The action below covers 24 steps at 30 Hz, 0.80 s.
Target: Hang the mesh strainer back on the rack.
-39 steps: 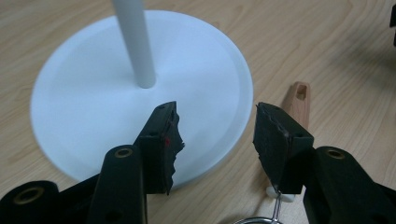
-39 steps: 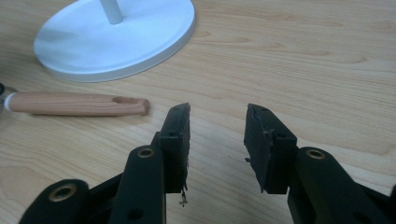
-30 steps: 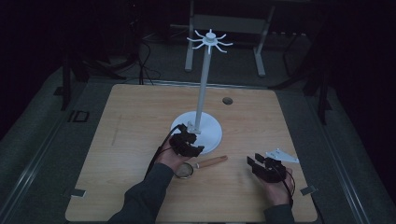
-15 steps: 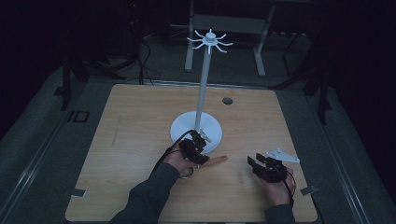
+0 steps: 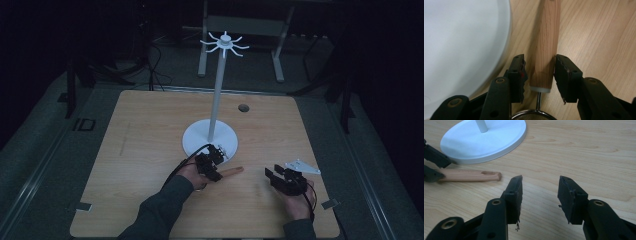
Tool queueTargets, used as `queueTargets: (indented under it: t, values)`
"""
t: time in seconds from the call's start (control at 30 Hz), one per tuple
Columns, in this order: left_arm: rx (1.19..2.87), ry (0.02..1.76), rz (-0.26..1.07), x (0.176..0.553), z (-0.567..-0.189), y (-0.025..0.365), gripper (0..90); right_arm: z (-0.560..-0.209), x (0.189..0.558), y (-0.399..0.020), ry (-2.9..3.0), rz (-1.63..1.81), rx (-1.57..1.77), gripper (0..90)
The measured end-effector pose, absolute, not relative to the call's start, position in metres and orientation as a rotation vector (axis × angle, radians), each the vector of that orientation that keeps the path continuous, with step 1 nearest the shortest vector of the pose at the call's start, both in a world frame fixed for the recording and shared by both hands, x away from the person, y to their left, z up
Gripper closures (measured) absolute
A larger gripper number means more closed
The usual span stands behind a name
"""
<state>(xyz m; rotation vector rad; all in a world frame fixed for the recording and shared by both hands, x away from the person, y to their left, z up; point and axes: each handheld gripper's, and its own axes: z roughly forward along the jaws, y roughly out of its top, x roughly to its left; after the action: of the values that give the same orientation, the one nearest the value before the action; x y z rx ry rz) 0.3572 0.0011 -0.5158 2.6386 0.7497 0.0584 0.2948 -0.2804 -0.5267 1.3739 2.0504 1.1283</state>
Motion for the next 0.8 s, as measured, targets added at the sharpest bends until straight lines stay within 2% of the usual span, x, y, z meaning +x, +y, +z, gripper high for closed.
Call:
queueTargets:
  t: [0.3, 0.8]
  values:
    - [2.663, 0.781, 0.029, 0.359, -0.516, 0.011, 68.1, -0.529, 0.296, -0.278, 2.057, 1.123, 1.375, 54.5]
    - [2.698, 0.82, -0.018, 0.361, -0.523, 0.012, 67.5, -0.53, 0.296, -0.279, 2.06, 1.12, 1.377, 54.5]
